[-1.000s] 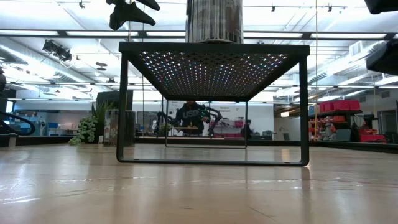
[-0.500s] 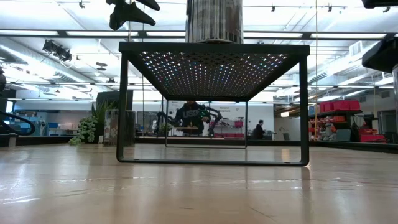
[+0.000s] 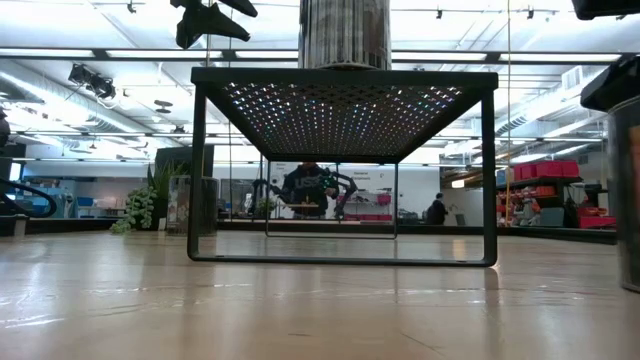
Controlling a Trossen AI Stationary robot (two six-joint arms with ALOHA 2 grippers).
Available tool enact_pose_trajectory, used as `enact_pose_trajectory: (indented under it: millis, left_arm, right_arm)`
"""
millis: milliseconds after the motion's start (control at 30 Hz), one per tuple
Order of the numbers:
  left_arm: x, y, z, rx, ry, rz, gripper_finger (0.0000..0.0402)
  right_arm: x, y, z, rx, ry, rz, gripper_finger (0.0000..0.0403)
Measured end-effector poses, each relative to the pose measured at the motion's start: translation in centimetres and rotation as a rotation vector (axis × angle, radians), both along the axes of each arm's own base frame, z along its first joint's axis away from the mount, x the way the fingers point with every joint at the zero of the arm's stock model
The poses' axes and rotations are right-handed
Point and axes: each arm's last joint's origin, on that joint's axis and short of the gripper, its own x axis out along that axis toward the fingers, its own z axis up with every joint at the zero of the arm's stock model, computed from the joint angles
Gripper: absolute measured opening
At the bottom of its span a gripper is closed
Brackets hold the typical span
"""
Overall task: Pick & Place candle stick holders
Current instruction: Put the orange scented candle on the shelf
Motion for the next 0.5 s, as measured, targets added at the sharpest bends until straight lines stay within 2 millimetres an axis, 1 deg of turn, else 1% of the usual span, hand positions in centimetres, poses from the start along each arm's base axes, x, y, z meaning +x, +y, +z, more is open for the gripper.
enact_pose_trajectory:
  millis: [133,367,500]
  left_arm:
    - [0.00,0.00,0.00,0.000,0.000,0.000,0.0190]
    - [0.00,0.00,0.00,0.000,0.000,0.000,0.0190]
    - [0.00,0.00,0.00,0.000,0.000,0.000,0.0190]
  right_arm:
    - [0.03,-0.04,0.01,-0.002,-0.002,-0.007,0.0333]
    - [-0.27,-0.30,-0.11,-0.029,0.034,-0.021,0.0352]
    - [-0.31,-0.44,-0.11,-0.041,0.039,-0.025,0.0340]
